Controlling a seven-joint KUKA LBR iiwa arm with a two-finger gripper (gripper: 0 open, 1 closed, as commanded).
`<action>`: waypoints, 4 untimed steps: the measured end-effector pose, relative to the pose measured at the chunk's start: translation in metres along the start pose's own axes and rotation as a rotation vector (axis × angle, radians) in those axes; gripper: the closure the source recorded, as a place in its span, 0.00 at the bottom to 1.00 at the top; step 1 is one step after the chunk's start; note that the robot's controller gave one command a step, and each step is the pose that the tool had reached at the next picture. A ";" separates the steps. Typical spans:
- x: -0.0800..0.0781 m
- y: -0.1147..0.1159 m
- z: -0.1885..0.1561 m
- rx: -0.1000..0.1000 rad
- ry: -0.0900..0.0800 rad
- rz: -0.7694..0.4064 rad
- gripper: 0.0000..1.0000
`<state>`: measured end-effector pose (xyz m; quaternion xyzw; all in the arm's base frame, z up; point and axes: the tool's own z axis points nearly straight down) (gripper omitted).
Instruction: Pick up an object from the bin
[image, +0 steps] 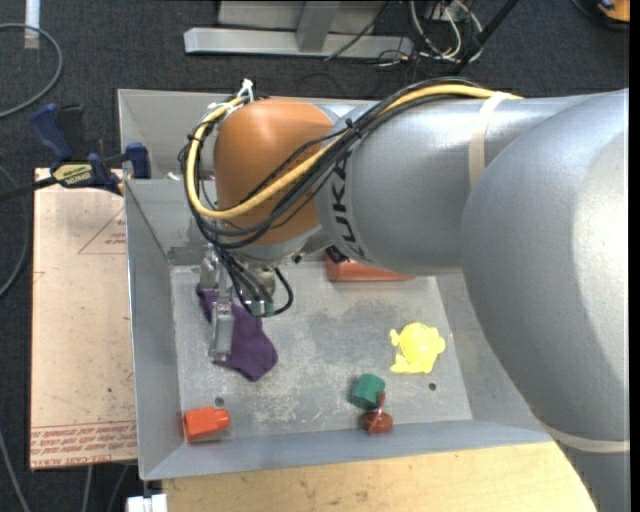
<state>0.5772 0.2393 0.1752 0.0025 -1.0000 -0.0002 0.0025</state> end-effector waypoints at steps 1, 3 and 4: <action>-0.001 -0.001 -0.005 -0.001 -0.005 0.003 0.00; -0.007 -0.050 0.046 -0.001 -0.005 -0.028 0.00; -0.008 -0.048 0.089 -0.005 -0.011 -0.015 0.00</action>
Offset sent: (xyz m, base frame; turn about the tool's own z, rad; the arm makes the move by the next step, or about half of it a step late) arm -0.0045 -0.0658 -0.0502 -0.1269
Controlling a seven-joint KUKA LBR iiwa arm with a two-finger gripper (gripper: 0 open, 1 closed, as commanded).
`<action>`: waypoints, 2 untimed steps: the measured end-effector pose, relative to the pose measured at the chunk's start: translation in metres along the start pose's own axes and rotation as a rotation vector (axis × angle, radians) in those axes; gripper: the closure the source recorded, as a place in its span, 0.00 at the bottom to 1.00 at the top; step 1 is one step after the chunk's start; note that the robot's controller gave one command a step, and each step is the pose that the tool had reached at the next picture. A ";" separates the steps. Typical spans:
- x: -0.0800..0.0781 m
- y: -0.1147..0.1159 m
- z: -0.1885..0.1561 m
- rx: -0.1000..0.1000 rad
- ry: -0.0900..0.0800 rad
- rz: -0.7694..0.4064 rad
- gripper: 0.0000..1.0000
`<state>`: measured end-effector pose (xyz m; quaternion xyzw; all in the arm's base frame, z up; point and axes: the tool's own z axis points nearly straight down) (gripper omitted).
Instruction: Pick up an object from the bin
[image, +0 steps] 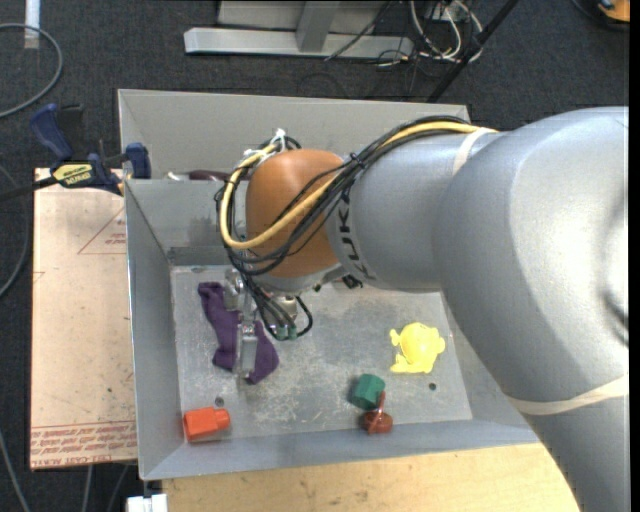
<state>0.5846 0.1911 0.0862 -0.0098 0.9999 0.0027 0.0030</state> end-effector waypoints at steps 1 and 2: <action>0.013 0.011 0.012 0.002 0.003 0.219 1.00; 0.014 0.012 0.013 0.002 0.003 0.220 1.00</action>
Offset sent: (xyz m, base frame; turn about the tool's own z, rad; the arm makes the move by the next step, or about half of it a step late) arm 0.0000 0.0000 0.0000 0.0000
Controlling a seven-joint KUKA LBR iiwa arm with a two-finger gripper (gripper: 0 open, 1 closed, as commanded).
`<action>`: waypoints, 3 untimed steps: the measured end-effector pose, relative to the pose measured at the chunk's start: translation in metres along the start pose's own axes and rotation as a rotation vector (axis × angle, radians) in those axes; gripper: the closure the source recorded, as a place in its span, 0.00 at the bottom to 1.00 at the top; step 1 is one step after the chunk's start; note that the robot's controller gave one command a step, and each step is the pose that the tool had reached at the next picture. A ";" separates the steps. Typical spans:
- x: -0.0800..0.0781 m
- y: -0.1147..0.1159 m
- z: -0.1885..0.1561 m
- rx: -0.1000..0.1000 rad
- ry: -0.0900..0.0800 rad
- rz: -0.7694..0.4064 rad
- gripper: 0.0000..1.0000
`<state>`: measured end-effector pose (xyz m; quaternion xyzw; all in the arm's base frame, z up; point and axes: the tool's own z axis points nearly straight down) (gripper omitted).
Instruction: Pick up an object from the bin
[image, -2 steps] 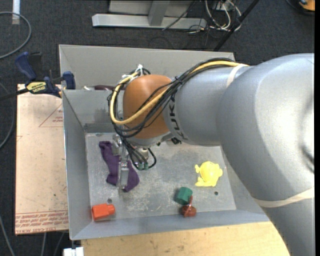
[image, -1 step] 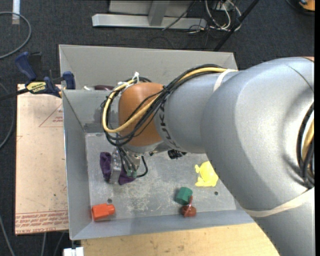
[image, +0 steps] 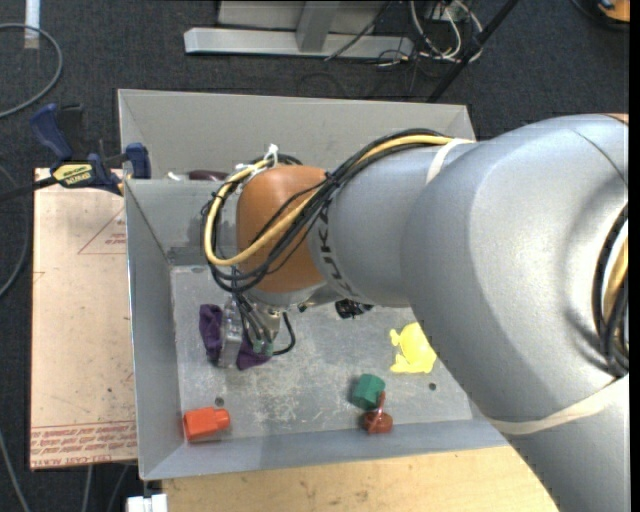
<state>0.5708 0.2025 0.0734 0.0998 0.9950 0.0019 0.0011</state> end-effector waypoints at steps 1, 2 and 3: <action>0.011 0.005 -0.081 -0.002 -0.002 0.013 1.00; 0.011 0.005 -0.081 -0.002 -0.002 0.014 1.00; 0.019 0.010 -0.162 -0.004 -0.004 0.043 1.00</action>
Offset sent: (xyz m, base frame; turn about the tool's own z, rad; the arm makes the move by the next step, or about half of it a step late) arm 0.0000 0.0000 0.0000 0.0000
